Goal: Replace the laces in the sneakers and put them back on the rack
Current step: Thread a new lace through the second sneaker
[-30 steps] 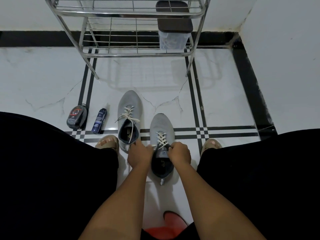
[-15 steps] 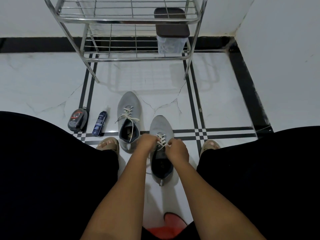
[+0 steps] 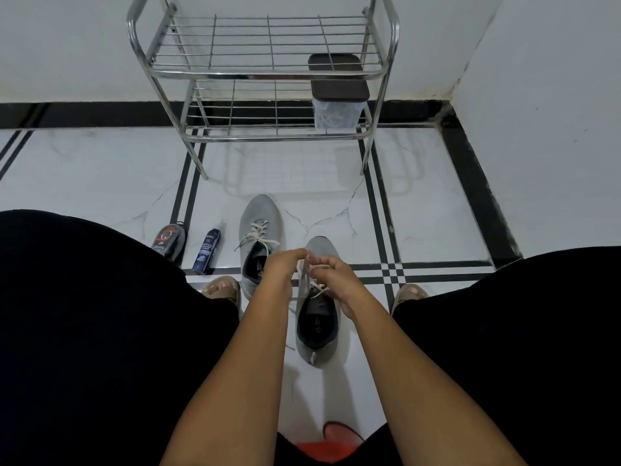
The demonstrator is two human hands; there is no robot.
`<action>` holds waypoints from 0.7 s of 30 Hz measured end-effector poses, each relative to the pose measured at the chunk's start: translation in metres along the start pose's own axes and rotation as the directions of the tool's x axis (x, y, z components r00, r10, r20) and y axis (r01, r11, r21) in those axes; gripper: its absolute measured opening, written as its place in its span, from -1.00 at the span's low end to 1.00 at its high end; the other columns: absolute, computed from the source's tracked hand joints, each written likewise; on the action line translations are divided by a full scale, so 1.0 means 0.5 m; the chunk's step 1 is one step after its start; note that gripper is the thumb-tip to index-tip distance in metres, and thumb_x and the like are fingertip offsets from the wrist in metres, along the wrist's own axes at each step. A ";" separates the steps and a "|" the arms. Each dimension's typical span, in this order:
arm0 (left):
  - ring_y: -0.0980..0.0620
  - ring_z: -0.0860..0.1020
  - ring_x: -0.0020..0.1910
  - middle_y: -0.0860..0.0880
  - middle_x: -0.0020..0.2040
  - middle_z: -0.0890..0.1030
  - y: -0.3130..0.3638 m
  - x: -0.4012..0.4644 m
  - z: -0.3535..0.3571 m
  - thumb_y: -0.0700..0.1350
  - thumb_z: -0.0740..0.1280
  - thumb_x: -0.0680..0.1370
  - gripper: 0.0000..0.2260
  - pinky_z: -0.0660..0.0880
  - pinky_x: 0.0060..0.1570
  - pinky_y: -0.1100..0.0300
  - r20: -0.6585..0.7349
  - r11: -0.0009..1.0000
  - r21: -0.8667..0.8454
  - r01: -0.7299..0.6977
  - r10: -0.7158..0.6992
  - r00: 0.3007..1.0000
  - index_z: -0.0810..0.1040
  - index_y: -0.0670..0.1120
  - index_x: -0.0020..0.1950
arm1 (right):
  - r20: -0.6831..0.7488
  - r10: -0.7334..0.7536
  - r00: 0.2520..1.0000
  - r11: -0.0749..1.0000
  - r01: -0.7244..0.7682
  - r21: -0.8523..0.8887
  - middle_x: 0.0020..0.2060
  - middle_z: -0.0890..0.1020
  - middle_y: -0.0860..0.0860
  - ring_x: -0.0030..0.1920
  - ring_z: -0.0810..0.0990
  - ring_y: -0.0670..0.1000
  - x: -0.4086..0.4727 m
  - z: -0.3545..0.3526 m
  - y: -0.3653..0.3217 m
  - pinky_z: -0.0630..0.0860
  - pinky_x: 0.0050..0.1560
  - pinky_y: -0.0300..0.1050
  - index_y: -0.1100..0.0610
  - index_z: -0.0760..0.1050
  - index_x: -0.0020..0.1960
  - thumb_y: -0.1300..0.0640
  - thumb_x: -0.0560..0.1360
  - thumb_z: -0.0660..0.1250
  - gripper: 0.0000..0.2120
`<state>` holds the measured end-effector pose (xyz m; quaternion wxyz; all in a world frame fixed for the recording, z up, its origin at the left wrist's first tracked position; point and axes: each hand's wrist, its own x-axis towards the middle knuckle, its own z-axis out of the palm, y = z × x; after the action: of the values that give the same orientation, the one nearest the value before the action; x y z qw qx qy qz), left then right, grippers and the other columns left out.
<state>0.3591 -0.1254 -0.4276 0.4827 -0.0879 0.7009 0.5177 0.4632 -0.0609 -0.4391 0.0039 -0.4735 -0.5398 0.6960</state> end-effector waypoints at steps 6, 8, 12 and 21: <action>-0.23 0.61 0.02 -0.20 -0.02 0.66 -0.001 -0.003 0.004 -0.11 0.45 0.44 -0.92 0.58 -0.02 -0.11 -0.025 0.999 -0.004 -0.051 0.051 0.998 0.70 -0.11 -0.19 | 0.059 0.020 0.998 0.999 -0.022 0.039 -0.10 0.59 -0.07 -0.04 0.50 -0.08 -0.001 0.000 0.003 0.40 0.10 -0.09 0.06 0.59 0.08 0.04 0.54 0.36 -0.84; -0.19 0.62 -0.16 -0.18 -0.13 0.64 -0.008 0.013 0.001 -0.12 0.46 0.44 -0.82 0.58 -0.14 -0.06 -0.050 0.997 -0.053 -0.048 0.045 0.998 0.67 -0.19 -0.04 | 0.120 0.075 0.990 0.994 -0.084 0.070 -0.10 0.60 -0.03 -0.03 0.51 -0.04 0.003 -0.007 0.001 0.39 0.16 -0.06 0.05 0.58 -0.04 0.07 0.57 0.29 -0.89; -0.27 0.64 -0.14 -0.24 -0.06 0.65 -0.031 0.052 -0.013 -0.03 0.51 0.35 -0.59 0.60 -0.17 -0.21 -0.142 0.986 -0.159 -0.037 0.015 0.990 0.59 -0.25 0.07 | 0.266 0.175 0.948 0.974 -0.206 0.092 -0.31 0.56 -0.04 -0.22 0.56 -0.05 0.002 -0.043 -0.020 0.41 0.02 -0.10 0.08 0.50 -0.15 0.10 0.61 0.20 -0.80; -0.02 0.46 -0.32 -0.07 -0.24 0.54 -0.045 0.060 -0.046 -0.17 0.32 0.52 -0.75 0.38 -0.34 0.20 -0.397 0.945 -0.327 -0.003 -0.135 0.908 0.44 -0.12 -0.35 | -0.175 0.146 0.974 0.758 -0.224 -0.612 -0.24 0.54 0.07 -0.29 0.49 -0.01 0.044 -0.145 -0.045 0.41 -0.31 -0.25 0.19 0.55 0.02 0.21 0.50 0.33 -0.88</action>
<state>0.3441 -0.1429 -0.4648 0.3197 -0.2968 0.6905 0.5770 0.4877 0.0140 -0.4339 -0.1915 -0.5382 -0.6901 0.4443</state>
